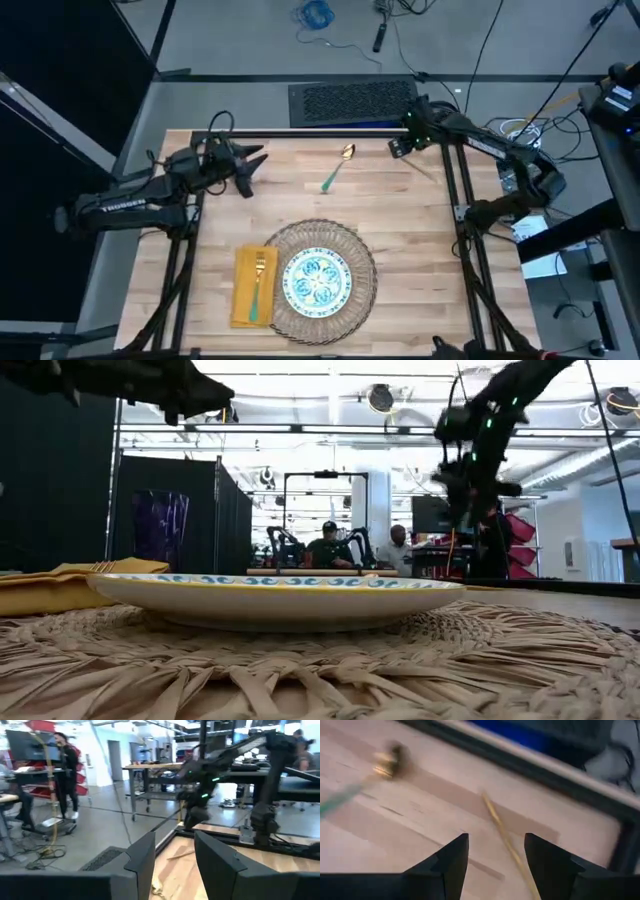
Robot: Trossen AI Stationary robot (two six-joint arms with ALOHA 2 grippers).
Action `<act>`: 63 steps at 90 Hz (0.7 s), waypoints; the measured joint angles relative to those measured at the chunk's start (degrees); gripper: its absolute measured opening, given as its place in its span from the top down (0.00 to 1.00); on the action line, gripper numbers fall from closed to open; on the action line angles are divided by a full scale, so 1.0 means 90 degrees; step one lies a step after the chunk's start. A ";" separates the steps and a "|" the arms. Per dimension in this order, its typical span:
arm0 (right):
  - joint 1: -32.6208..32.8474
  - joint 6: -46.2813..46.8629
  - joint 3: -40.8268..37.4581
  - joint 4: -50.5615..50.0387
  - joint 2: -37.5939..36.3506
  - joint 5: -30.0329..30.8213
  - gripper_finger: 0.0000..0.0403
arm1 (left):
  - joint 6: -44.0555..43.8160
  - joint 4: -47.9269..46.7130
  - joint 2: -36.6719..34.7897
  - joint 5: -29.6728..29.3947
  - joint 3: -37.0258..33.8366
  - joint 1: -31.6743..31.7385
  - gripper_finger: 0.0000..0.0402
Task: Set table place
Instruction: Put the gold knife to the right of the brown placemat
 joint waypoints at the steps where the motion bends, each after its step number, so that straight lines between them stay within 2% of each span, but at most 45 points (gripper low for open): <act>1: -0.0019 -0.0006 0.0000 -0.0001 0.0061 0.0004 0.55 | -0.0007 0.0004 -0.0007 0.0019 0.0000 0.0001 0.70; 18: -0.0126 -0.0188 0.0000 0.0176 0.0961 -0.0310 0.55 | -0.0157 -0.0003 -0.0151 0.0049 0.0000 0.0002 0.70; 36: -0.0126 -0.0239 0.0000 0.0573 0.1427 -0.0324 0.58 | -0.0164 -0.0010 -0.0210 0.0049 0.0000 0.0002 0.70; 52: -0.0130 -0.0293 0.0000 0.0803 0.1639 -0.0324 0.68 | -0.0164 -0.0010 -0.0208 0.0049 0.0001 0.0002 0.70; 63: -0.0133 -0.0351 0.0000 0.1132 0.1643 -0.0326 0.80 | -0.0164 -0.0011 -0.0208 0.0051 0.0002 -0.0001 0.70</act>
